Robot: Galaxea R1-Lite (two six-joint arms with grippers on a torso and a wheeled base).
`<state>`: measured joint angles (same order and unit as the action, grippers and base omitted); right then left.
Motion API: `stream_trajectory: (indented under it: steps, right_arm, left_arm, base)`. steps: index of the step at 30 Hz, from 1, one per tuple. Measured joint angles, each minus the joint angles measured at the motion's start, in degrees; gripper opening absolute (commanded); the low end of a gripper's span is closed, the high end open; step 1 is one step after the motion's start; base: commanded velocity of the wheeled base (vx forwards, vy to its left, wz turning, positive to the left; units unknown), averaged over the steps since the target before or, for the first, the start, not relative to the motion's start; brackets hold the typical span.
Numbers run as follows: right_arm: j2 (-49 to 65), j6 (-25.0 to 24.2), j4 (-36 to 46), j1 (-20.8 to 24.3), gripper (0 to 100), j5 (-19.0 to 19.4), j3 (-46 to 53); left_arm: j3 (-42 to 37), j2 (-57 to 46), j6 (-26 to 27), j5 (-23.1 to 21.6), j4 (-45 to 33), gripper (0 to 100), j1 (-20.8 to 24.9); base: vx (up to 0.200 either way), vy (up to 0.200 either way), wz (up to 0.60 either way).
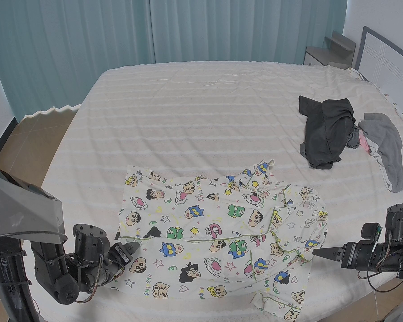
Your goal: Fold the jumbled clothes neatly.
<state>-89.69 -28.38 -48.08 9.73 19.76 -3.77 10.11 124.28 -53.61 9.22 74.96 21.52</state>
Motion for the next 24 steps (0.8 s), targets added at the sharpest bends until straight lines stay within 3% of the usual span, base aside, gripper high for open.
stream_trajectory:
  steps: [6, 7, 24]
  right_arm:
    - [0.00, 0.06, 0.02, 0.00, 100, 0.00, -0.02]
    - [0.00, 0.09, 0.02, 0.02, 100, 0.00, -0.02]
    - [0.02, 0.09, 0.02, 0.07, 100, 0.00, -0.02]
  left_arm:
    - [0.83, 1.40, 0.00, -3.64, 0.00, 100, -2.10]
    - [0.89, 1.54, -0.04, -4.60, -0.02, 0, -2.56]
    - [-0.13, 1.62, -0.04, -6.22, 0.12, 0, -3.17]
  base:
    - [0.000, 0.000, 0.00]
    - [0.000, 0.000, 0.00]
    - [0.000, 0.000, 0.00]
